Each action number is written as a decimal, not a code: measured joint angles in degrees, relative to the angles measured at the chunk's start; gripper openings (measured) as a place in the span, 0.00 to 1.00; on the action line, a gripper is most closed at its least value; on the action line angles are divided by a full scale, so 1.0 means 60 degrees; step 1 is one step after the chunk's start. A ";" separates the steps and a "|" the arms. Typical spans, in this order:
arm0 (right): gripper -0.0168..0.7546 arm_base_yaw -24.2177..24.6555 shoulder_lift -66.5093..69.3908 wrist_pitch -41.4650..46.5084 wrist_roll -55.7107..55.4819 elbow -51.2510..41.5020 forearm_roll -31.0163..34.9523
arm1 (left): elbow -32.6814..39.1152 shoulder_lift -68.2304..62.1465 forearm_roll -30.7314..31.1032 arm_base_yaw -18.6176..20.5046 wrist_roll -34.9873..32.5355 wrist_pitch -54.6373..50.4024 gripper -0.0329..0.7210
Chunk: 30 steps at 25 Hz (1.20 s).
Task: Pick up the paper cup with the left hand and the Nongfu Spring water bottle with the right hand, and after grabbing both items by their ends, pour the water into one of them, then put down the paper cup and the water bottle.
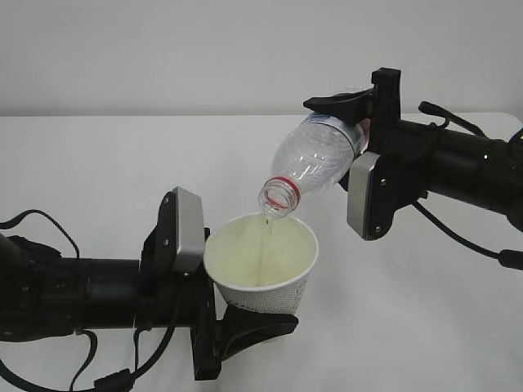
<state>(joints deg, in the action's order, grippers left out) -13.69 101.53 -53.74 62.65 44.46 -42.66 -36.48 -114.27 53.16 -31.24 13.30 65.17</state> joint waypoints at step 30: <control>0.66 0.0000 0.0000 0.0000 0.0170 0.0000 0.0015 | 0.0000 0.0000 0.0000 -0.0148 -0.0013 0.0000 0.73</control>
<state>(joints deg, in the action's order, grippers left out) -13.69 101.53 -53.74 63.66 44.46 -42.57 -36.48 -114.27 53.16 -32.12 13.23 65.17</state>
